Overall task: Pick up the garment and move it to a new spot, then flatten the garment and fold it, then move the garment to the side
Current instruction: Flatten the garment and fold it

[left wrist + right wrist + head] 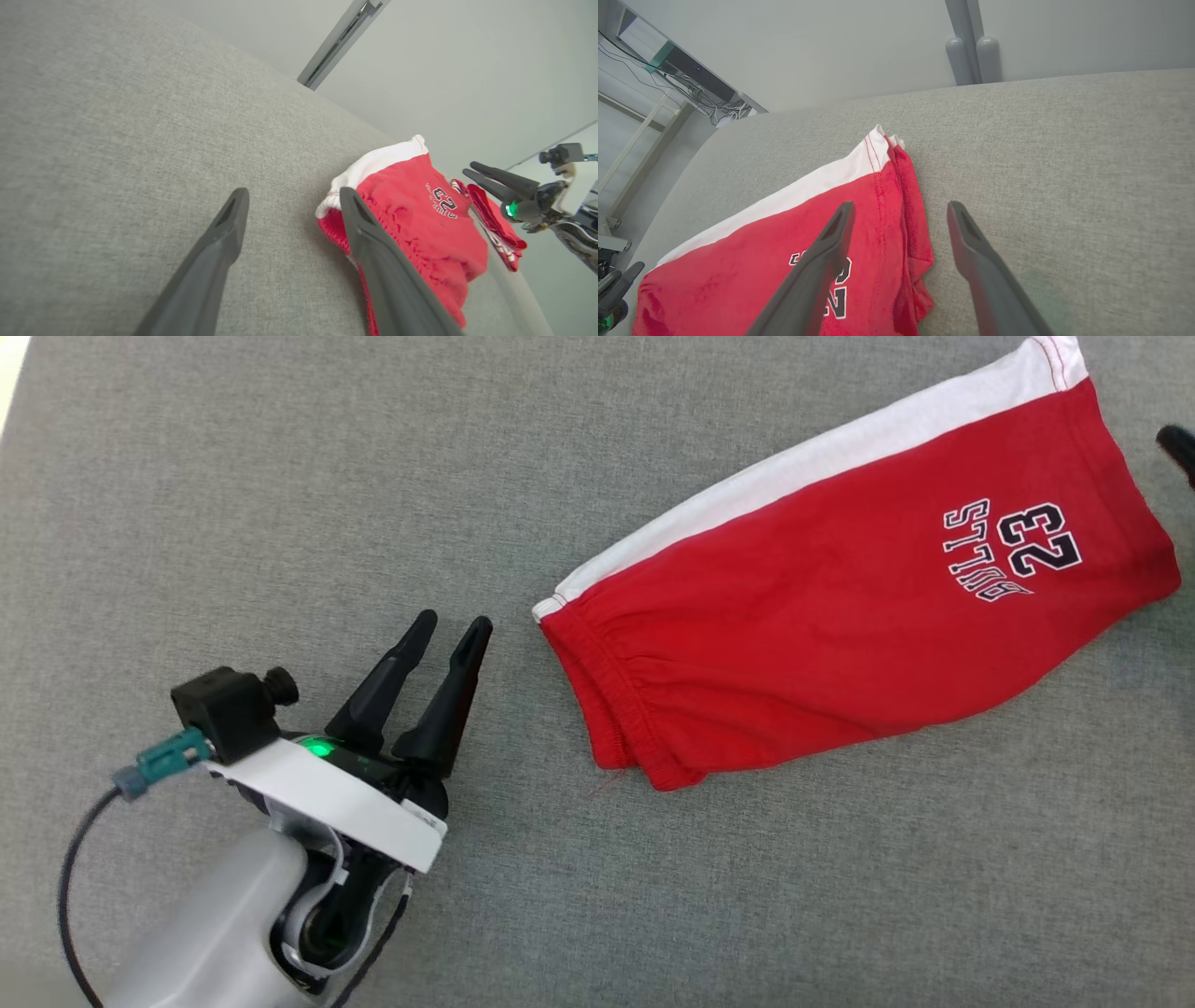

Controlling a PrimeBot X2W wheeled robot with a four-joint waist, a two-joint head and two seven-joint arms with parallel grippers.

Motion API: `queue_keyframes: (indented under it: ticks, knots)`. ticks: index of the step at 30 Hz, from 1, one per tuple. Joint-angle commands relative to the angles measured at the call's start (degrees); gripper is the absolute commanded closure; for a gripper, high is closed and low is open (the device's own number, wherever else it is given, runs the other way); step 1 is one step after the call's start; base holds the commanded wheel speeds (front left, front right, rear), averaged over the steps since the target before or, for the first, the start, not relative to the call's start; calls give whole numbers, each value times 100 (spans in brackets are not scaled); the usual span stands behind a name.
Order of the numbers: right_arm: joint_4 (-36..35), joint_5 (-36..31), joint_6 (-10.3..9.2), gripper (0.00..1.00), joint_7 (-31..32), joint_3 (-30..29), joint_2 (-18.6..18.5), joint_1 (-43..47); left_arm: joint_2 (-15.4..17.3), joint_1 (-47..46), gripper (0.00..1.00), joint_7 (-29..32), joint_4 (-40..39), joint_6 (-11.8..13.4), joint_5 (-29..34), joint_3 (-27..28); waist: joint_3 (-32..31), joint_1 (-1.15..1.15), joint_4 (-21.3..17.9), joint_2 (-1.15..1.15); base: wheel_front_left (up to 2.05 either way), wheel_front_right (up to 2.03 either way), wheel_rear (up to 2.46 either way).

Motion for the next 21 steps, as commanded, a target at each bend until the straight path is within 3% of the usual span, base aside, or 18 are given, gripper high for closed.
queue_keyframes:
  ticks: [1, 5, 6, 10, 12, 14, 19, 21]
  knots:
    - [72, -29, -4, 0, -112, 40, 67, 120, -91, 88, 0, -225, 118, 234, 384, -20, -145, 0, 96, 0, 0, 0, 0]
    - [360, -297, -4, 0, -294, 250, 156, 262, -500, 290, 0, -464, 234, 974, 1688, -20, -303, 0, 331, 0, 0, 0, 0]
    - [360, -297, -4, 0, -294, 250, 156, 262, -500, 290, 0, -464, 234, 974, 1688, -20, -303, 0, 331, 0, 0, 0, 0]
    - [891, -500, -4, 0, -340, 398, 250, 170, -1038, 659, 0, -472, 7, 1377, 2874, 151, -429, 0, 621, 0, 0, 0, 0]
    - [1199, -602, -4, 0, -361, 449, 257, 97, -1276, 833, 0, -474, -76, 1386, 3252, 166, -481, 0, 752, 0, 0, 0, 0]
    - [1664, -741, -4, 0, -394, 506, 254, 28, -1523, 1045, 0, -475, -80, 1235, 3604, 148, -529, 0, 917, 0, 0, 0, 0]
    - [2247, -612, -4, 0, -171, 525, 369, -29, -1726, 1281, 0, -475, -39, 1071, 3948, 276, -570, 0, 1039, 0, 0, 0, 0]
    - [2384, -518, -4, 57, -55, 559, 435, -4, -1780, 1327, 0, -476, -56, 1025, 4064, 356, -585, 0, 1054, 0, 0, 0, 0]
